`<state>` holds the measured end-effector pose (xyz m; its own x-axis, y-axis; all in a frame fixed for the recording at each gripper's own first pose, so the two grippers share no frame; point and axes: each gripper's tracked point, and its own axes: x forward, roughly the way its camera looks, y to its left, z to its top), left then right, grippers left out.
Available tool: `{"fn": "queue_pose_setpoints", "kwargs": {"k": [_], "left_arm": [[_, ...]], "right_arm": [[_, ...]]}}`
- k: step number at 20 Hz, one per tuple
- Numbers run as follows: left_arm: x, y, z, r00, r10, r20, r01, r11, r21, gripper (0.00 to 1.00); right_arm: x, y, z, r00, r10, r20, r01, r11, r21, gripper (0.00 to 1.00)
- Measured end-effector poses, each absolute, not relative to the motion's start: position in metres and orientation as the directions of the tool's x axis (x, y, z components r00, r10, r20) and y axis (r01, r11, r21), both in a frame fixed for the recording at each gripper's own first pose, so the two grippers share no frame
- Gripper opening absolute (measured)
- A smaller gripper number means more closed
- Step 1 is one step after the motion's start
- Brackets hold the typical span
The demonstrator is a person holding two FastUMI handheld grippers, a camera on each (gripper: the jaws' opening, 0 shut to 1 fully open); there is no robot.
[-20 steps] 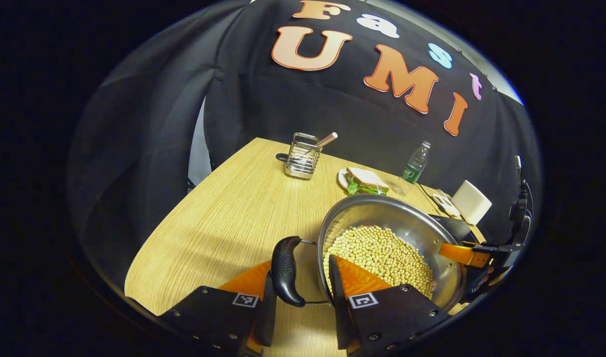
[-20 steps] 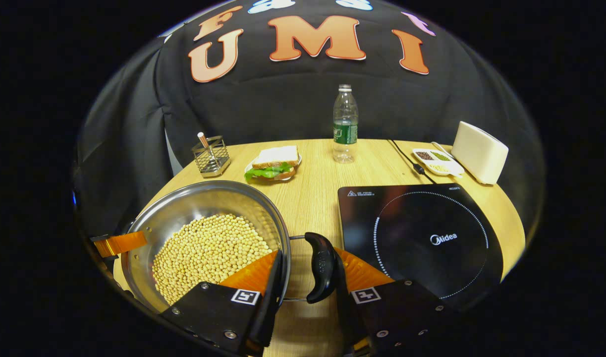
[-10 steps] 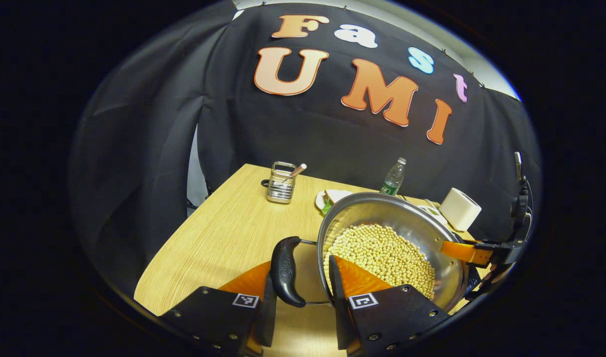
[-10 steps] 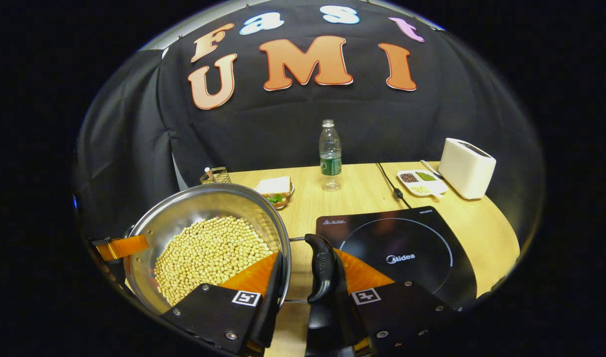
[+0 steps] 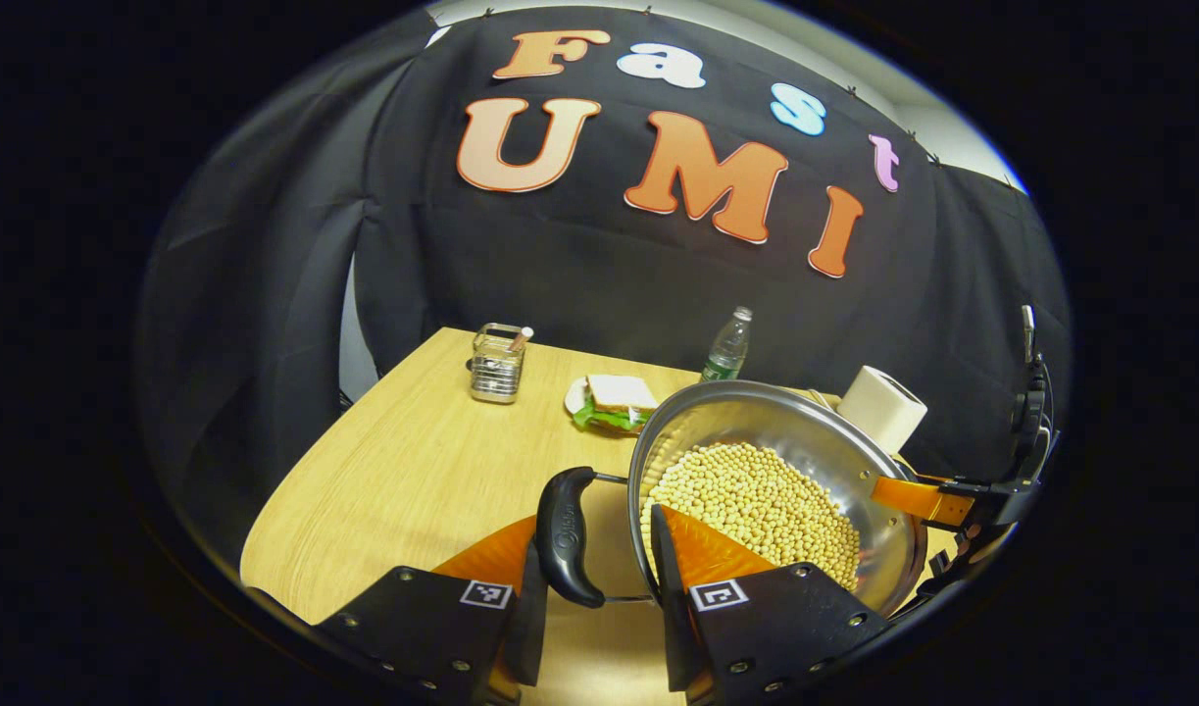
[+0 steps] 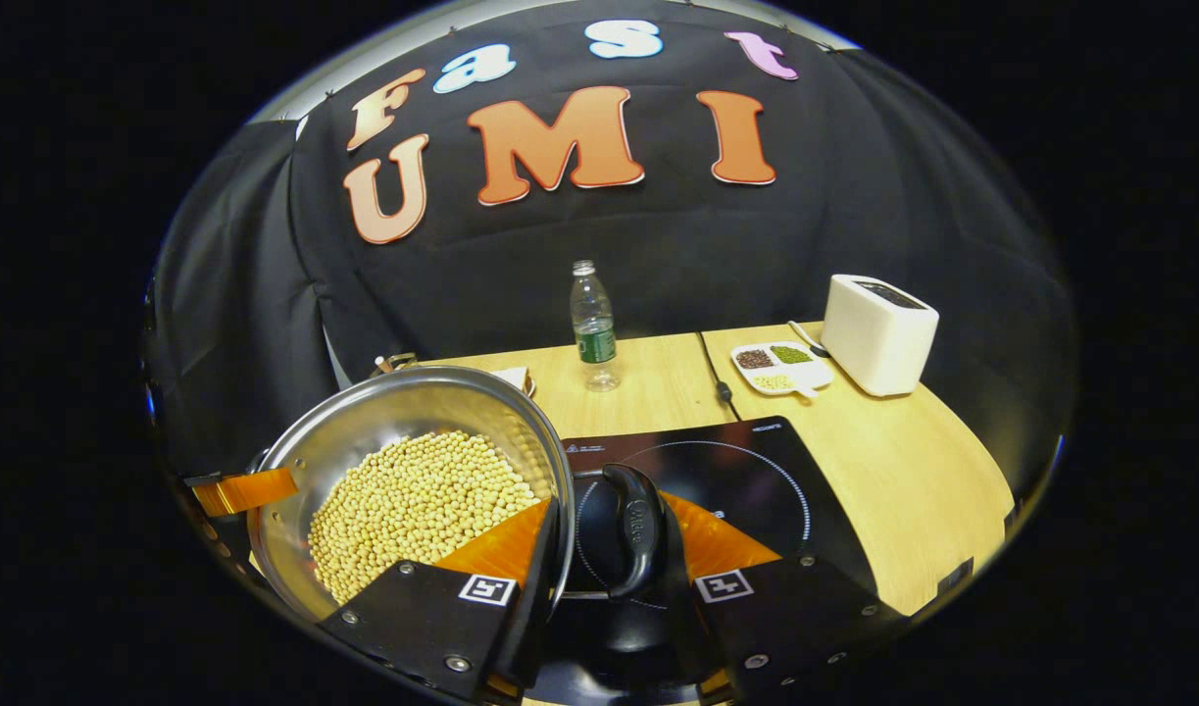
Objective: First push the handle of the pot to place it horizontally, then grasp the pot with both hands and set it on the induction cooktop.
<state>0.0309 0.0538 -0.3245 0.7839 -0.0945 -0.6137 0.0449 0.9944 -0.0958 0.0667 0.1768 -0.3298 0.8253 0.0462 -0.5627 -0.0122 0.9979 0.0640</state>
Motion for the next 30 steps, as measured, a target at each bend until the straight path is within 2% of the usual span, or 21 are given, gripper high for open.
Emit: {"fn": "queue_pose_setpoints", "kwargs": {"k": [2, 3, 4, 6, 7, 8, 9, 10, 11, 17, 20, 21, 22, 23, 27, 28, 29, 30], "left_arm": [[0.032, 0.035, -0.325, 0.777, -0.114, -0.619, 0.060, 0.992, -0.108, 0.50], [0.033, 0.026, -0.325, 0.773, -0.126, -0.621, 0.068, 0.991, -0.116, 0.50], [0.033, 0.016, -0.325, 0.771, -0.136, -0.622, 0.077, 0.990, -0.121, 0.50], [0.034, -0.003, -0.329, 0.767, -0.151, -0.624, 0.095, 0.988, -0.122, 0.50], [0.035, -0.012, -0.329, 0.764, -0.157, -0.626, 0.101, 0.987, -0.124, 0.50], [0.035, -0.020, -0.331, 0.761, -0.162, -0.628, 0.106, 0.986, -0.127, 0.50], [0.036, -0.028, -0.334, 0.759, -0.167, -0.629, 0.110, 0.985, -0.129, 0.52], [0.035, -0.037, -0.336, 0.756, -0.173, -0.632, 0.115, 0.985, -0.132, 0.51], [0.036, -0.044, -0.338, 0.754, -0.177, -0.633, 0.120, 0.984, -0.133, 0.50], [0.037, -0.084, -0.354, 0.725, -0.196, -0.661, 0.144, 0.981, -0.133, 0.51], [0.041, -0.099, -0.366, 0.708, -0.206, -0.676, 0.158, 0.979, -0.132, 0.51], [0.042, -0.103, -0.369, 0.703, -0.209, -0.680, 0.160, 0.978, -0.135, 0.51], [0.044, -0.106, -0.373, 0.699, -0.211, -0.683, 0.161, 0.977, -0.137, 0.51], [0.045, -0.109, -0.376, 0.696, -0.213, -0.686, 0.164, 0.977, -0.137, 0.51], [0.046, -0.118, -0.383, 0.689, -0.217, -0.691, 0.175, 0.976, -0.132, 0.50], [0.047, -0.121, -0.385, 0.687, -0.218, -0.693, 0.176, 0.975, -0.132, 0.50], [0.047, -0.124, -0.388, 0.683, -0.219, -0.697, 0.178, 0.975, -0.133, 0.50], [0.048, -0.126, -0.391, 0.678, -0.221, -0.701, 0.178, 0.975, -0.135, 0.50]], "right_arm": [[0.066, 0.159, -0.327, 0.828, 0.033, -0.560, 0.004, 0.998, 0.064, 0.52], [0.065, 0.151, -0.326, 0.829, 0.026, -0.559, 0.014, 0.998, 0.067, 0.48], [0.063, 0.141, -0.325, 0.829, 0.020, -0.560, 0.023, 0.997, 0.070, 0.52], [0.061, 0.123, -0.325, 0.828, 0.004, -0.560, 0.043, 0.997, 0.071, 0.52], [0.060, 0.115, -0.325, 0.830, -0.006, -0.558, 0.055, 0.996, 0.071, 0.48], [0.058, 0.107, -0.324, 0.830, -0.013, -0.558, 0.062, 0.996, 0.069, 0.52], [0.056, 0.098, -0.324, 0.829, -0.020, -0.558, 0.070, 0.995, 0.068, 0.52], [0.056, 0.090, -0.324, 0.829, -0.027, -0.559, 0.077, 0.995, 0.067, 0.48], [0.057, 0.082, -0.325, 0.828, -0.032, -0.561, 0.083, 0.994, 0.066, 0.52], [0.055, 0.042, -0.331, 0.823, -0.065, -0.565, 0.120, 0.991, 0.061, 0.52], [0.056, 0.027, -0.336, 0.816, -0.078, -0.573, 0.136, 0.989, 0.059, 0.52], [0.057, 0.023, -0.337, 0.813, -0.083, -0.576, 0.141, 0.988, 0.057, 0.48], [0.058, 0.020, -0.338, 0.811, -0.085, -0.578, 0.144, 0.988, 0.056, 0.48], [0.059, 0.017, -0.341, 0.809, -0.088, -0.581, 0.146, 0.988, 0.054, 0.52], [0.063, 0.007, -0.345, 0.802, -0.100, -0.588, 0.157, 0.986, 0.047, 0.52], [0.064, 0.005, -0.346, 0.800, -0.103, -0.590, 0.160, 0.986, 0.044, 0.48], [0.064, 0.003, -0.348, 0.798, -0.106, -0.593, 0.163, 0.986, 0.043, 0.52], [0.064, 0.004, -0.348, 0.795, -0.108, -0.596, 0.166, 0.985, 0.042, 0.52]]}}
